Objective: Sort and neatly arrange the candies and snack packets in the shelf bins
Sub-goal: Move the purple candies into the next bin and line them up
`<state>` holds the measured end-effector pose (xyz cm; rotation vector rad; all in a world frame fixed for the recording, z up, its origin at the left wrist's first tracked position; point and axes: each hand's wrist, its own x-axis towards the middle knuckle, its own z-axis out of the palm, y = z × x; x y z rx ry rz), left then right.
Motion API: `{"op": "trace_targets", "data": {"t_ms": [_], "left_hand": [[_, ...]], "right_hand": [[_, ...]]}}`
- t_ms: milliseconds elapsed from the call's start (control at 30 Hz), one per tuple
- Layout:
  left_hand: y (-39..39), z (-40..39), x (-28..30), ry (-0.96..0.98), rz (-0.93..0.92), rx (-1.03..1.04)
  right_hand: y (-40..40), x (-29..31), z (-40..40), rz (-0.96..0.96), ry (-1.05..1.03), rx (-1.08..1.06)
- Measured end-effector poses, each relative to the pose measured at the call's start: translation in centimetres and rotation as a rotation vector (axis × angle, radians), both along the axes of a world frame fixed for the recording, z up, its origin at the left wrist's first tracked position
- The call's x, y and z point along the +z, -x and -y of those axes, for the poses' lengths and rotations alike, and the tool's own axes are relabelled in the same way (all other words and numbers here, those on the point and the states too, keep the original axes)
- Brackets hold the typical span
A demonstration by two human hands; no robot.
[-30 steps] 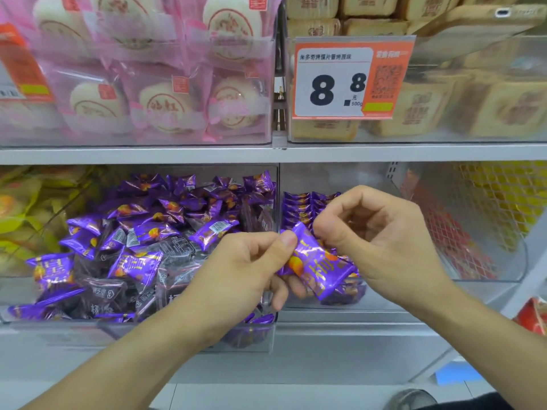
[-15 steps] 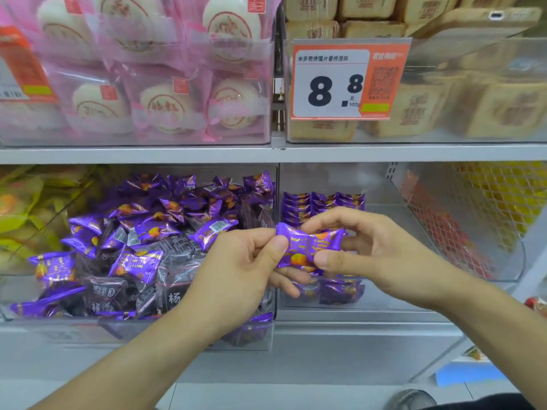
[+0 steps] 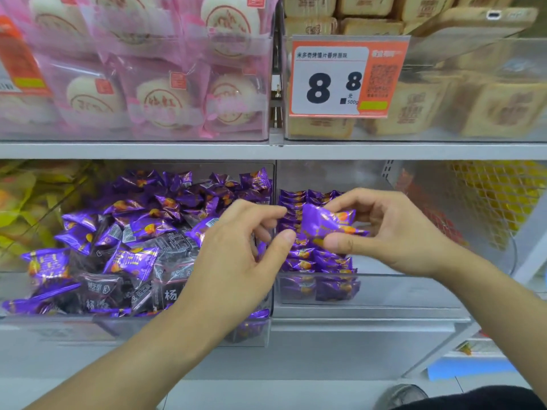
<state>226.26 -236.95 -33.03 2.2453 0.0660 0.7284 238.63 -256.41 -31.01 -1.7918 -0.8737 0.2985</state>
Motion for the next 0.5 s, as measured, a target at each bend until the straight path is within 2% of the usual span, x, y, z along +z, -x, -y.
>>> {"op": "trace_targets", "data": {"t_ms": [167,267,400,500], "left_hand": [[-0.6,-0.4,-1.1,0.039,-0.177,0.03],[-0.9,0.0,-1.6,0.102,-0.182,0.052],[-1.1,0.2,-1.9,0.129,-0.151,0.082],[-1.1,0.5,-1.9,0.145,-0.136,0.09]], "right_hand": [[-8.5,-2.5,2.9,0.15,0.293,-0.264],[-13.4,-5.4,3.3,0.039,0.342,-0.423],[-15.6,-7.5,1.8,-0.023,0.433,-0.438],[-15.8,-8.0,0.4,0.046,0.512,-0.448]]}}
